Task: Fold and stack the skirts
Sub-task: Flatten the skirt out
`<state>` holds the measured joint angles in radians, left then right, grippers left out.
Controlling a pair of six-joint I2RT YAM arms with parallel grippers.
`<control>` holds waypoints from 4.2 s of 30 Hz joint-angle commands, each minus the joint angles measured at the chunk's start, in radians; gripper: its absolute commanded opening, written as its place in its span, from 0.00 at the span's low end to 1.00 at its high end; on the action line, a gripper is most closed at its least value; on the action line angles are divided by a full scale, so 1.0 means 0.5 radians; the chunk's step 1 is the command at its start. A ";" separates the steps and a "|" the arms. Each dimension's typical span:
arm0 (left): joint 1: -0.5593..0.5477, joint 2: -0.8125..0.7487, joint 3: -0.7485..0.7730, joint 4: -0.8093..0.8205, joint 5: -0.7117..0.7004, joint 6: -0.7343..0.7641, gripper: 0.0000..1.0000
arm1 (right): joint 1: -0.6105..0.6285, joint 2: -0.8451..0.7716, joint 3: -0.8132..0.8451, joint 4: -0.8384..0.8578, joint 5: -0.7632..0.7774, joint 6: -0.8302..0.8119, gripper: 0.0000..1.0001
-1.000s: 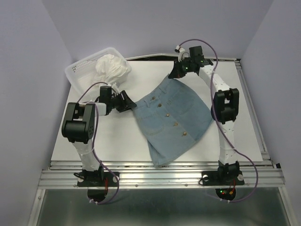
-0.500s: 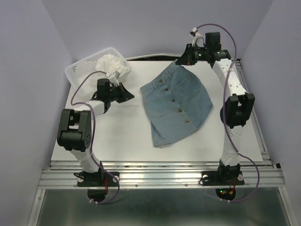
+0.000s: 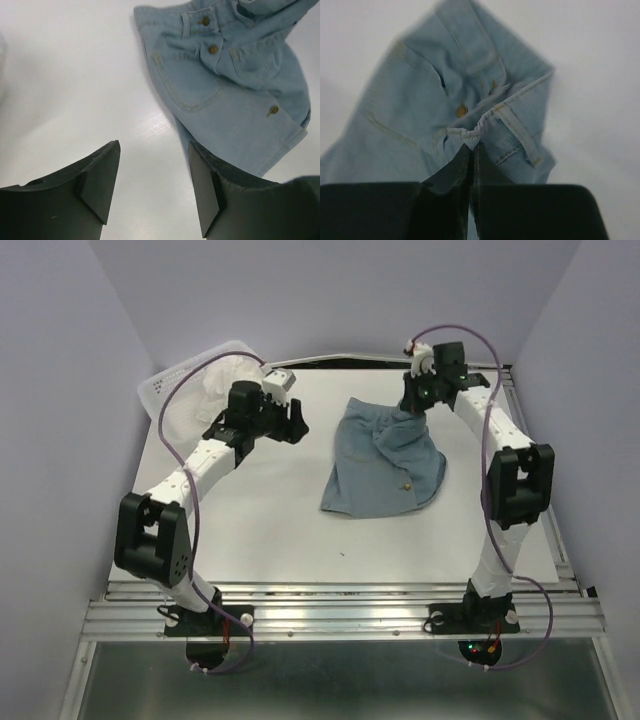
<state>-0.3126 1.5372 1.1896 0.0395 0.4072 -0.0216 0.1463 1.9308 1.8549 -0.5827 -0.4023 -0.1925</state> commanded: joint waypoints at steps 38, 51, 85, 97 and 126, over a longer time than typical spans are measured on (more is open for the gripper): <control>-0.378 1.822 1.940 -0.251 0.321 -0.451 0.73 | -0.299 0.262 -0.489 -0.163 0.360 -0.247 0.01; -0.403 1.683 1.421 -0.162 0.434 -0.497 0.00 | -0.299 0.151 -0.289 -0.335 0.157 -0.244 0.01; 0.006 1.503 1.146 0.166 0.489 -0.503 0.61 | -0.299 0.593 -0.271 -0.246 0.335 -0.351 0.01; -0.050 1.779 1.278 0.458 0.759 -0.831 0.53 | -0.299 0.667 -0.194 -0.246 0.350 -0.327 0.01; -0.001 -0.248 0.668 0.559 0.133 0.912 0.00 | -0.425 -0.787 0.129 0.573 -0.244 -0.075 0.01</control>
<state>-0.3447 1.5017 1.6398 0.2123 0.5323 0.3126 -0.0143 1.6676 2.0346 -0.4534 -0.5301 -0.2359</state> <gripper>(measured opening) 0.063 0.044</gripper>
